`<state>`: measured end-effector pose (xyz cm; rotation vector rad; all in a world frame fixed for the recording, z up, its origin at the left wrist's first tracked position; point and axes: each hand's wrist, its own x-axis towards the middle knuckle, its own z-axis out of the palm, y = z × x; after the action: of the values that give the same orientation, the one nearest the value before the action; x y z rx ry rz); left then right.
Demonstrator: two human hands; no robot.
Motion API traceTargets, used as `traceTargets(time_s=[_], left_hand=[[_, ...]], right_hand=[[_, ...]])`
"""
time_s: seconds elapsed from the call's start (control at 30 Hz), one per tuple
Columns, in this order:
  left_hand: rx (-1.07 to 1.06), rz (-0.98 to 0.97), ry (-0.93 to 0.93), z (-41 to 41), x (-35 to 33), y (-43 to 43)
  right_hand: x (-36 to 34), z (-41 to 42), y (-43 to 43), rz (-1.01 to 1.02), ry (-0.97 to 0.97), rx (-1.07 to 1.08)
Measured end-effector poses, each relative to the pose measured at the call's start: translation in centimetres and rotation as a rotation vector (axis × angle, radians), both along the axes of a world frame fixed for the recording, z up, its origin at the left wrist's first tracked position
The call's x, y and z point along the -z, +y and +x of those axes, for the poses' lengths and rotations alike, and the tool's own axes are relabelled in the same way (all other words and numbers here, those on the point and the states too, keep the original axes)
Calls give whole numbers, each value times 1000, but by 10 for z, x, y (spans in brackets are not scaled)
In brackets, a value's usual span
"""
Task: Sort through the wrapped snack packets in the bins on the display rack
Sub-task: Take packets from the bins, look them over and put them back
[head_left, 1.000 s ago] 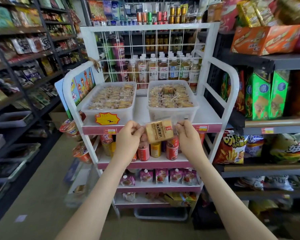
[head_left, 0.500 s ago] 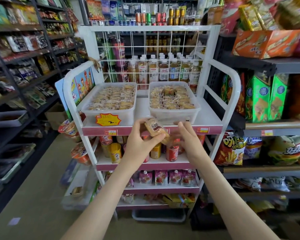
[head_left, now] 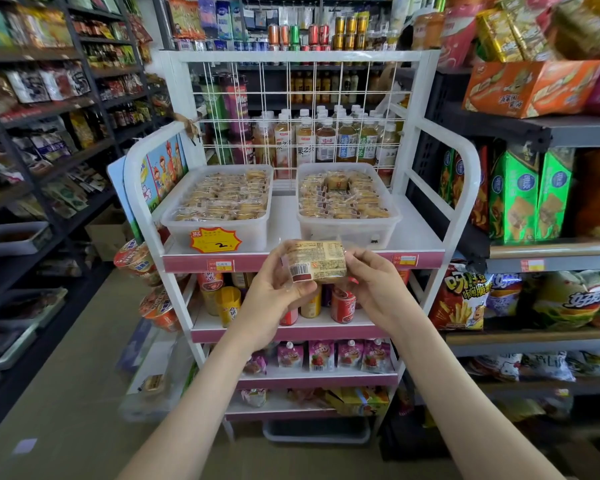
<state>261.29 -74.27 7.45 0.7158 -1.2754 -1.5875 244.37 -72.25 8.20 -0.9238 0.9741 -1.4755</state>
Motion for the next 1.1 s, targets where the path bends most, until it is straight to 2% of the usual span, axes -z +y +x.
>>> traceTargets(time_s=[0.1,0.2,0.3,0.37,0.43,0.57,0.87,1.0,1.1], left_hand=[[50,18,-101,12,0,-6],[65,56,-161,26,-3,-10],[-19,48,-196,28,-5,-10],[-105,-29,-338,23,-3,-10],[-176,-94,-461,17,1,-10],[-256,-103,-451,16,1,-9],[-329,-151,-369,13,-9,-5],[-337,-199,-408,7,-16,-7],[-316,-214,-424,-3,-20,-11]], right_hand=[[0,-4,-4,35,65,23],[0,-4,-7,47,175,146],[-3,2,-4,27,329,259],[-6,8,-3,-11,440,289],[-9,11,-1,-53,524,249],[-13,7,4,-146,664,86],[-10,4,7,-159,506,245],[-12,-2,7,-204,434,266],[-15,-12,8,-241,458,283]])
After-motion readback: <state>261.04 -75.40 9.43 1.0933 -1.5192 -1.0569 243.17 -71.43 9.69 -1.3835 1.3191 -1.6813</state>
